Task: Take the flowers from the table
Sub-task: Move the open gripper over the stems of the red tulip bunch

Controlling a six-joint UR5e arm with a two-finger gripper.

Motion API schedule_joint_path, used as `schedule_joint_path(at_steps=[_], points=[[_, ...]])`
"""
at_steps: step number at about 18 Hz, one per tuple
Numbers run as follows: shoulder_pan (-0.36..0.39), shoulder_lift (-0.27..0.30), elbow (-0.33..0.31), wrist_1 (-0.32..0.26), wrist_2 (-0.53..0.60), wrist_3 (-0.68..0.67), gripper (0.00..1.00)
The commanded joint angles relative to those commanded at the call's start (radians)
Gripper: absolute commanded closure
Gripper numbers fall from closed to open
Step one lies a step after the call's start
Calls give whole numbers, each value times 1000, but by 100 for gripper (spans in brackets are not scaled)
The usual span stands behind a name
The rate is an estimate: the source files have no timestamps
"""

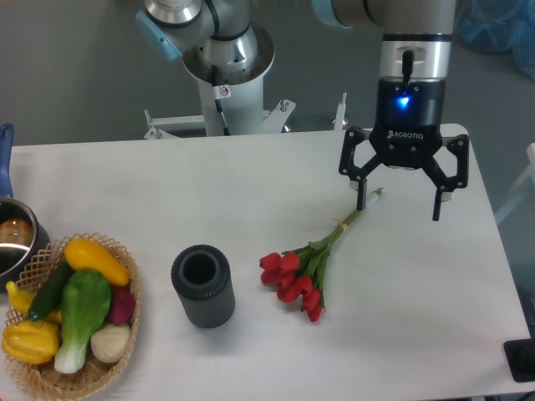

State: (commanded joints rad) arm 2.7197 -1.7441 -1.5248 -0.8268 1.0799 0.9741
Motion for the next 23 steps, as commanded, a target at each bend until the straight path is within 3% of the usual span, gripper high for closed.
schedule_joint_path(at_steps=[6,13,15,17,20,23], points=[[2,-2,-3,-3,-6,-3,0],[3,-14,-90,0,-5,3,0],[3,-23,-118,0,0,41,0],[3,-25,-191,0,24,135,0],[6,-23,-261,-2,119,276,0],[5,-25,-284,-6,173,298,0]])
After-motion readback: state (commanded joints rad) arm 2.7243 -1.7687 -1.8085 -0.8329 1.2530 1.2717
